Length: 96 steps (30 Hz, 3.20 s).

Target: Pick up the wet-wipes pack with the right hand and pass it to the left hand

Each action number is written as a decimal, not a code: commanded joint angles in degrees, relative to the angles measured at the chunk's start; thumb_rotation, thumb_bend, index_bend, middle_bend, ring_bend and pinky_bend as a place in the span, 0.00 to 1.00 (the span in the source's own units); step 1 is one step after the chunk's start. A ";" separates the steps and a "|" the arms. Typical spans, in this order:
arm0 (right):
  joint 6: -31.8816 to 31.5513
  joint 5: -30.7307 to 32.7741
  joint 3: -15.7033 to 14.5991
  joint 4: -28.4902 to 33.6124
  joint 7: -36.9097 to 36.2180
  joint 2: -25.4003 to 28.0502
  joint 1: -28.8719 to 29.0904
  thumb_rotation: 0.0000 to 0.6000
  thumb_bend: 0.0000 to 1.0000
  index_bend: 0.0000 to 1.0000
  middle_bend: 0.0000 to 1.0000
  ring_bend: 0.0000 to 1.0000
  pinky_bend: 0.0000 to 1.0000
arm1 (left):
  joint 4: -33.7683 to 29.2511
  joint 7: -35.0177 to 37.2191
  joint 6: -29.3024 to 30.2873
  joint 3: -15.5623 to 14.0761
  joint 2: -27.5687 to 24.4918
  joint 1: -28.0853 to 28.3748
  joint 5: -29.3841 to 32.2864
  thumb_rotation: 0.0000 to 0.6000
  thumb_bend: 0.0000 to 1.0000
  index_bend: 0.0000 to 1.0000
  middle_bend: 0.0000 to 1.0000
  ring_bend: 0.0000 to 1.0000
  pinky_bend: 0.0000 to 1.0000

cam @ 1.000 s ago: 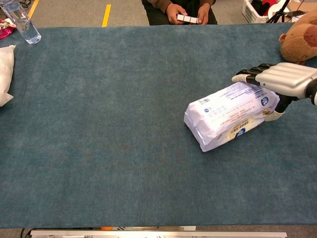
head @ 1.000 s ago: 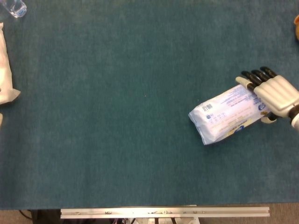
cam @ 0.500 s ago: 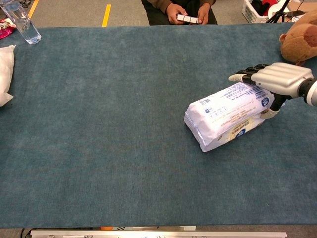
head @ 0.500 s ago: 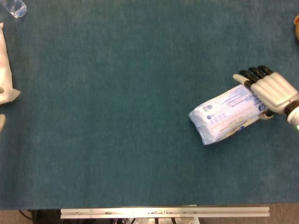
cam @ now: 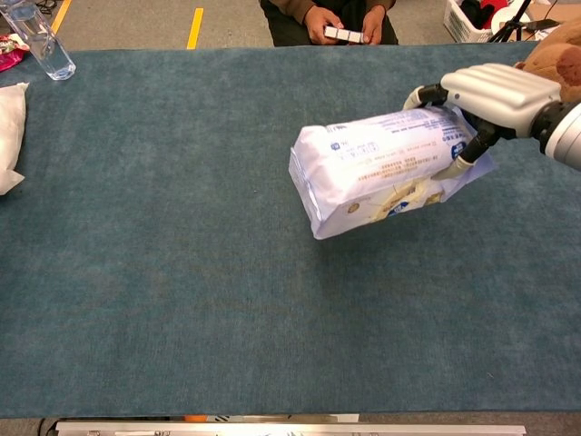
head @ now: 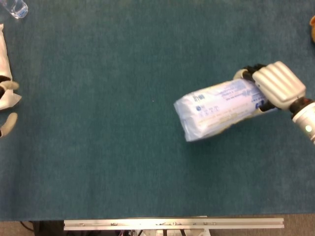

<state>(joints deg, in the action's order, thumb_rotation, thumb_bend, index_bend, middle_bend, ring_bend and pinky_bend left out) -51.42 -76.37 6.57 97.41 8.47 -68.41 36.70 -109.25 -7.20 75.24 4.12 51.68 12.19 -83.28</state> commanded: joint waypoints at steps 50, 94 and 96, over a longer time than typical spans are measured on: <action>-18.77 56.22 16.52 5.45 40.94 -27.75 32.72 1.00 0.25 0.63 0.57 0.65 0.73 | -2.26 21.55 -17.60 1.74 -6.56 11.40 3.05 0.68 0.23 0.01 0.06 0.09 0.18; -22.78 69.38 26.62 -8.06 45.14 -39.95 42.81 1.00 0.25 0.63 0.57 0.65 0.73 | -7.73 2.19 -18.24 1.49 -2.60 15.14 13.85 0.67 0.19 0.00 0.00 0.00 0.14; -22.74 69.14 26.81 -8.08 44.93 -40.16 42.87 1.00 0.25 0.63 0.57 0.65 0.73 | -7.43 2.15 -18.32 1.56 -2.16 15.34 14.03 0.67 0.19 0.00 0.00 0.00 0.14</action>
<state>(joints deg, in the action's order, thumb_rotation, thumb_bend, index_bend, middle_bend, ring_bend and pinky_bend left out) -74.18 -7.19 33.34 89.35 53.44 -108.52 79.54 -116.79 -5.00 56.99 5.67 49.41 27.43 -69.35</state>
